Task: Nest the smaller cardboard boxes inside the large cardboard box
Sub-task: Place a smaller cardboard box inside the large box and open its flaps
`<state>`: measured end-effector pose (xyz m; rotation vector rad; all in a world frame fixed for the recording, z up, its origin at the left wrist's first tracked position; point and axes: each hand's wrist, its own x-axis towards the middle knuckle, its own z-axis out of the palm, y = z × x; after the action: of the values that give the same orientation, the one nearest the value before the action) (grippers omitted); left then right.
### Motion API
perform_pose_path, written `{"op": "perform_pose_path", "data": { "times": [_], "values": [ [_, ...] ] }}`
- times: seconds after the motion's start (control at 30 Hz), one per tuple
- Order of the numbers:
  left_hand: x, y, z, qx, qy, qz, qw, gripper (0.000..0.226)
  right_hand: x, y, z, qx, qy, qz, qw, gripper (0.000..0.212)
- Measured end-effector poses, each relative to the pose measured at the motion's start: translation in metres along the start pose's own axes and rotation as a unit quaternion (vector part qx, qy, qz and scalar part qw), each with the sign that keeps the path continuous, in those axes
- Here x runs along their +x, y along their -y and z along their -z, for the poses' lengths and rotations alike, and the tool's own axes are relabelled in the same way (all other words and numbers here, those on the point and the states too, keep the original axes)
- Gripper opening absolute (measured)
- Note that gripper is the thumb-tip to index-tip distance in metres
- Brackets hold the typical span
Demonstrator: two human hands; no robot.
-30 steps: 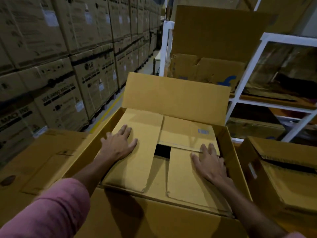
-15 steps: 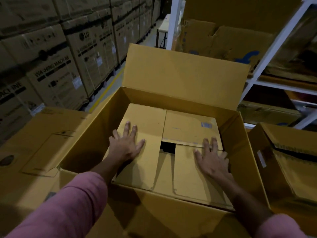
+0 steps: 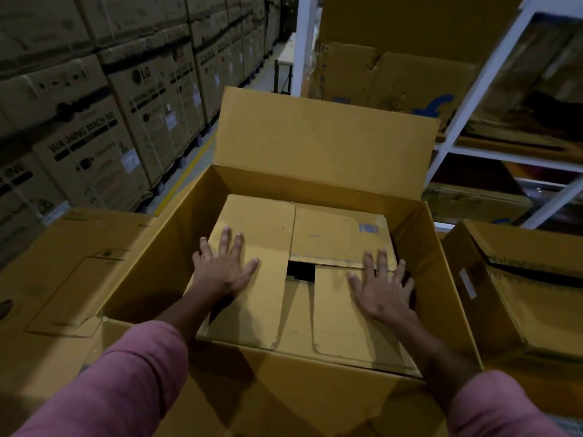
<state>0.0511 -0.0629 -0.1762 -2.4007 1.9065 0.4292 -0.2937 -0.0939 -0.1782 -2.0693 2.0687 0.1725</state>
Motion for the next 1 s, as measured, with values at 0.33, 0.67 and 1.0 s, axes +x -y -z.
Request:
{"op": "perform_pose_path", "data": {
  "times": [0.33,0.67,1.0],
  "values": [
    [0.001,-0.001,0.006,0.000,-0.008,-0.014,1.000,0.091,-0.010,0.000,0.000,0.024,-0.013,-0.015,1.000,0.079],
    [0.006,-0.002,0.000,0.017,-0.032,-0.026,0.999,0.090,-0.007,-0.003,-0.004,0.011,-0.006,-0.026,1.000,0.082],
    [-0.022,-0.053,0.011,-0.008,-0.025,-0.059,0.998,0.097,-0.026,0.043,0.007,-0.060,-0.065,0.061,0.994,0.071]
  ]
}}
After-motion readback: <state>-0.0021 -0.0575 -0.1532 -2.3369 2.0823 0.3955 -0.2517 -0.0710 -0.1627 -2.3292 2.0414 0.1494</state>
